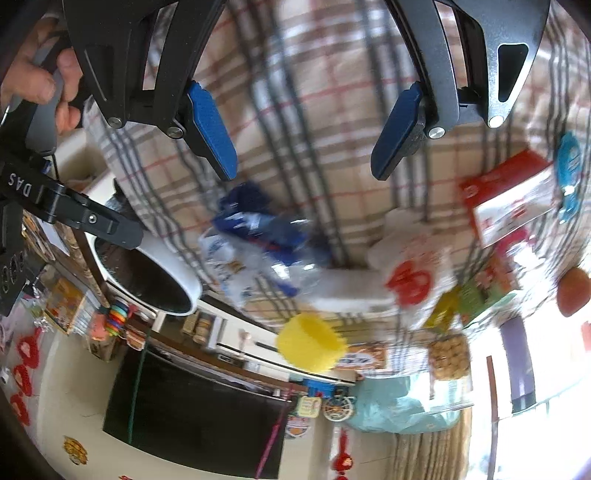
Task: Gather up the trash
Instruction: 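Reach the left tool to the white milk carton while the right tool grasps the blue plastic bag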
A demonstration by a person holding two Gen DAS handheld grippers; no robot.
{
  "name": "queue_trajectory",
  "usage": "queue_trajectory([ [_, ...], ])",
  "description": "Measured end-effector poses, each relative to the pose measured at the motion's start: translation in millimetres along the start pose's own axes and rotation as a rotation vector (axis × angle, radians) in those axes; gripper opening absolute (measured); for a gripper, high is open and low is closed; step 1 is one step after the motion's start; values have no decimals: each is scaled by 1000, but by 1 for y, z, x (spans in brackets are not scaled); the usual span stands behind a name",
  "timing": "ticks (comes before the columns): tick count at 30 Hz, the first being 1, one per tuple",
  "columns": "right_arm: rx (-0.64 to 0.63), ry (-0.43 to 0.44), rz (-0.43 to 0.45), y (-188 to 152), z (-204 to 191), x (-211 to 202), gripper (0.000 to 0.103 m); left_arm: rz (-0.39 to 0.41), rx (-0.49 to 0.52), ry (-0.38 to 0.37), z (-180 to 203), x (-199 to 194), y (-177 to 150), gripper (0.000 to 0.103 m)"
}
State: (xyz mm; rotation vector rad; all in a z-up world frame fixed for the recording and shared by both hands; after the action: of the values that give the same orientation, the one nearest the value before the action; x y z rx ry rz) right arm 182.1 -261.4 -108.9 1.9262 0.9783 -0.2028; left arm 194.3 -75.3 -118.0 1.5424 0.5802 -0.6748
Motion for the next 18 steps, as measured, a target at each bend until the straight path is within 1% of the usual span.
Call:
queue_trajectory([
  [5, -48, 32, -36, -9, -23, 16, 86, -14, -29, 34, -33, 0, -9, 77],
  [13, -86, 73, -83, -19, -51, 43, 86, -21, -58, 105, -84, -2, -18, 79],
  [16, -112, 78, -98, -20, -59, 51, 86, -23, -53, 128, -101, 0, -17, 84],
  [18, -119, 82, -107, -21, -63, 58, 86, -30, -44, 134, -113, 1, -16, 88],
])
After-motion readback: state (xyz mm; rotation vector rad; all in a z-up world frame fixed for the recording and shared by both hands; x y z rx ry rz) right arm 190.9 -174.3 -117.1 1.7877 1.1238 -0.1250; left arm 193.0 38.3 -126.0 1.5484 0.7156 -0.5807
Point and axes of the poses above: each gripper's, at about its wrist camera, not at the fingertips, and x roughly the way its jaws point, z to its right, y to its top, the point moved 9 cm from there along x, roughly the way its jaws point, and after that the axes turned 13 degrees about y, right-handed, at the moved point
